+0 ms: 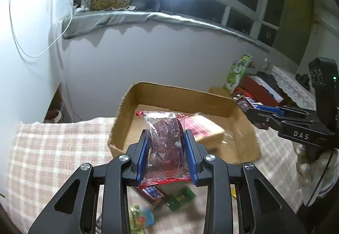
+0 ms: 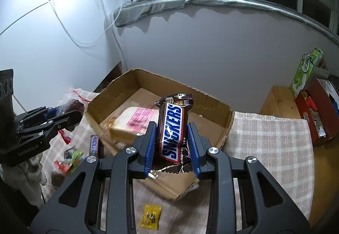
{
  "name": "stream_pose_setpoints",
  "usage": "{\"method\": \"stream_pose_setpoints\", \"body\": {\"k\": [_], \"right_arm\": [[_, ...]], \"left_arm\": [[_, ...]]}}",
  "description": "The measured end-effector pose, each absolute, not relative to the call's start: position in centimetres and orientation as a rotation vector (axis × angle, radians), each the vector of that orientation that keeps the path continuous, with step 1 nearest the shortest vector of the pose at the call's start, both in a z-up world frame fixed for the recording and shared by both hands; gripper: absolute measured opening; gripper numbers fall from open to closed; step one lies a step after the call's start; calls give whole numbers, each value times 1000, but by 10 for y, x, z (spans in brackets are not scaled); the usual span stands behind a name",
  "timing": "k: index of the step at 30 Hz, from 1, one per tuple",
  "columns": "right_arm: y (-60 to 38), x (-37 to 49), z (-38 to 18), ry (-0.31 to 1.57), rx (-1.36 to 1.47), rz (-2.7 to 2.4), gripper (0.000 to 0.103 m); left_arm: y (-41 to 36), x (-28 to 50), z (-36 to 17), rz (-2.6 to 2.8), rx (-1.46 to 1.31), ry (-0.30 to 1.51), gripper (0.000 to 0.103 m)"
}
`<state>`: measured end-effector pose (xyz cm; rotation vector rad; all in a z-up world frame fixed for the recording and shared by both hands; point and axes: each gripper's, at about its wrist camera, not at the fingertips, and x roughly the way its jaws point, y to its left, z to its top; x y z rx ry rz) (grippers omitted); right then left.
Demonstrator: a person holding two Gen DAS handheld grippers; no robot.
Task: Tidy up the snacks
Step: 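Carry the meat bag and Snickers bar into the box and open both tools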
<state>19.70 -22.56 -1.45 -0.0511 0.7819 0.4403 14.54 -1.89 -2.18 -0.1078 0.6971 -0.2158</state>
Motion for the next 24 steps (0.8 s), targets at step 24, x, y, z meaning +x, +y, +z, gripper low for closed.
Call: {"method": "stream_pose_setpoints", "body": {"k": [24], "right_arm": [[-228, 250, -48, 867, -41, 375, 31]], "left_arm": [[-22, 196, -43, -162, -95, 760, 31]]}}
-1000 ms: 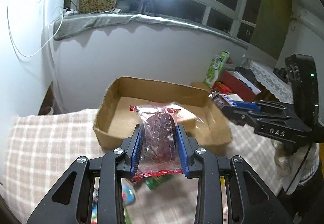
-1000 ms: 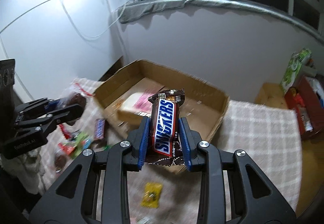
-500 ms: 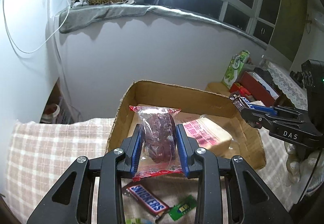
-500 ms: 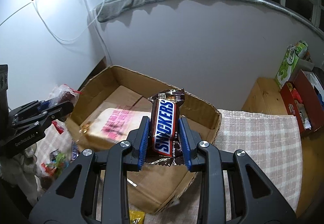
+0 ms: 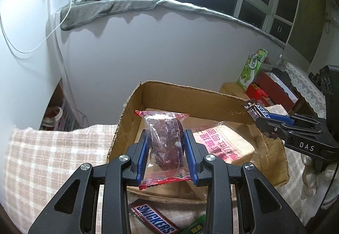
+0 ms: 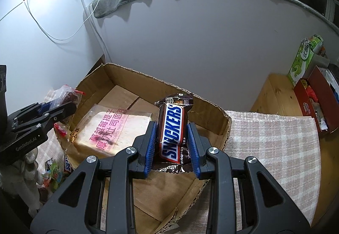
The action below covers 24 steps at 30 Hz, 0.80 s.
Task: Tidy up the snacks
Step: 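Carry the meat bag and Snickers bar into the box and open both tools, then move the left tool to the round green snack pack while the right tool approaches the yellow candy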
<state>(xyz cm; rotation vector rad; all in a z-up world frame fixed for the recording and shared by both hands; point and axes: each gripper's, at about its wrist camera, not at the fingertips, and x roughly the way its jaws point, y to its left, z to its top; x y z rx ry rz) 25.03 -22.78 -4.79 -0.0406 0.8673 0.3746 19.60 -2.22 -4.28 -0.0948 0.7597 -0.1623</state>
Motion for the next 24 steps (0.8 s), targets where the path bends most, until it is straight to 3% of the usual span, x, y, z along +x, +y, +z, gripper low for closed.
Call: {"method": "stream_pose_setpoints", "body": {"k": [8, 24], "right_arm": [[-229, 247, -44, 849, -44, 367, 33], [-229, 220, -29, 812, -51, 392, 36]], "left_arm": [[-23, 195, -40, -160, -87, 762, 38], [-26, 173, -25, -169, -74, 717, 38]]}}
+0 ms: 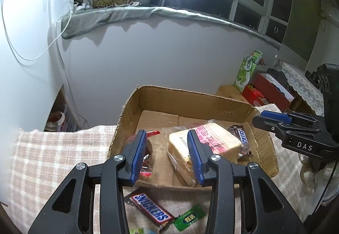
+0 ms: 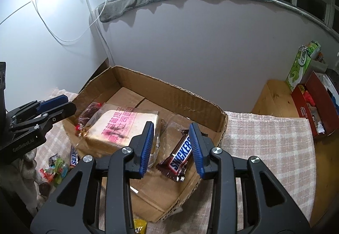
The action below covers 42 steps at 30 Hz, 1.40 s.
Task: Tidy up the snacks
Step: 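Move the left tool to the round green snack pack while the right tool approaches the yellow candy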
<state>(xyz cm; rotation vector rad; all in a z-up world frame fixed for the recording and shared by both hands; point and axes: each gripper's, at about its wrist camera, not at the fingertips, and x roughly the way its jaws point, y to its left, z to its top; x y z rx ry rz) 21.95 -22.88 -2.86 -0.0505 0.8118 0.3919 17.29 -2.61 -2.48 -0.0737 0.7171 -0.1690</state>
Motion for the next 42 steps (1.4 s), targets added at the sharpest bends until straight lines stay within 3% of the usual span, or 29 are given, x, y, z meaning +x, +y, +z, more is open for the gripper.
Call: {"method": "stream_pose_setpoints", "body": {"k": [20, 22, 24, 30, 42], "right_arm": [[-228, 134, -21, 779, -61, 511, 37], [-227, 127, -25, 788, -64, 527, 40], [-224, 119, -31, 797, -76, 536, 53], [-214, 99, -53, 827, -149, 545, 54], [-221, 95, -88, 902, -198, 524, 58]], "left_arm": [[8, 94, -24, -170, -145, 691, 38], [11, 88, -28, -171, -158, 695, 40], [13, 81, -32, -171, -164, 701, 47], [17, 76, -49, -176, -148, 747, 55], [7, 71, -86, -167, -76, 837, 55]]}}
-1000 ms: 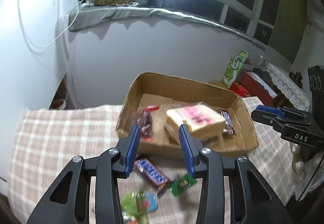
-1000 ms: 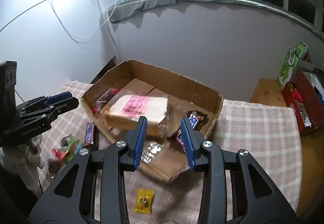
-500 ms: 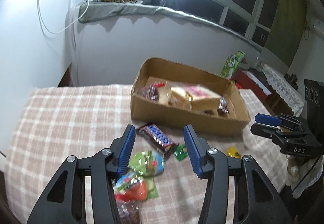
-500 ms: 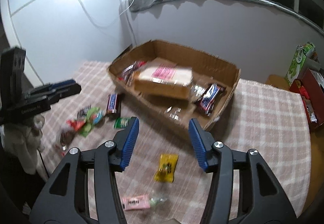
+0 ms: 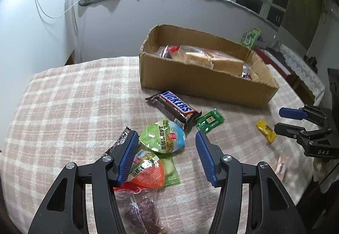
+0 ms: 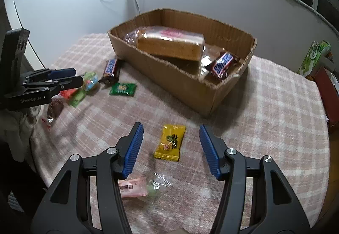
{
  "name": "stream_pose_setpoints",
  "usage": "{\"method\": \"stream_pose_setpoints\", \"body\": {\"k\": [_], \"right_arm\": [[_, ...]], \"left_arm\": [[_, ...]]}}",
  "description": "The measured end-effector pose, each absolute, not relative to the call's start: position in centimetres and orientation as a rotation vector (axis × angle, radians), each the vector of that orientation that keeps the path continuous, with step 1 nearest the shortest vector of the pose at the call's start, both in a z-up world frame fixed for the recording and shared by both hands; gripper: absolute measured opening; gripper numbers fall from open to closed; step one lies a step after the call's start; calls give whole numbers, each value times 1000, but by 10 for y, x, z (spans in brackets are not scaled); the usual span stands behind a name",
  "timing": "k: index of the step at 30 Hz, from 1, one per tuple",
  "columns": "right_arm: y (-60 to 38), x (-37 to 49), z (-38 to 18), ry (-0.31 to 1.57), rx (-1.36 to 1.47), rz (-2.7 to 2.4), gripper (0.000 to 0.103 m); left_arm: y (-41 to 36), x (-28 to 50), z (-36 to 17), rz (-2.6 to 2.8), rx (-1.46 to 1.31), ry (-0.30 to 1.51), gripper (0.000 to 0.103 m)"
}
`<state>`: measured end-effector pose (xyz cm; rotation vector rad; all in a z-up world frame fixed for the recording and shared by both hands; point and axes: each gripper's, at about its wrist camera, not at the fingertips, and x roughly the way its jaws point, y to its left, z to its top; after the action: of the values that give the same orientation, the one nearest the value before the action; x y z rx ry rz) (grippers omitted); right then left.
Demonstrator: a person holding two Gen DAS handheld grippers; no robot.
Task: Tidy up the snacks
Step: 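Move the left tool to the round green snack pack while the right tool approaches the yellow candy, then grasp the green snack pack with the left tool while the right tool grasps the yellow candy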
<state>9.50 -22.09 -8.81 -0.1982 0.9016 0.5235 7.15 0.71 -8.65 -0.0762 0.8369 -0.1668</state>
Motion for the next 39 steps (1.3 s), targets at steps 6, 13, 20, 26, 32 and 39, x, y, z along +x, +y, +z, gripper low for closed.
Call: {"method": "stream_pose_setpoints", "body": {"k": [6, 13, 20, 26, 32, 39], "right_arm": [[-213, 96, -97, 927, -224, 540, 58], [-215, 103, -108, 967, -218, 517, 58], [-206, 100, -115, 965, -262, 518, 58], [-207, 100, -116, 967, -252, 516, 55], [-211, 100, -114, 966, -245, 512, 33], [-209, 99, -114, 959, -244, 514, 26]], "left_arm": [[5, 78, -92, -163, -64, 858, 55], [6, 88, -104, -154, -55, 899, 55], [4, 92, -107, -151, -45, 903, 55], [4, 95, -108, -150, -37, 904, 55], [0, 95, -109, -159, -17, 903, 47], [-3, 93, -109, -164, -1, 891, 40]]}}
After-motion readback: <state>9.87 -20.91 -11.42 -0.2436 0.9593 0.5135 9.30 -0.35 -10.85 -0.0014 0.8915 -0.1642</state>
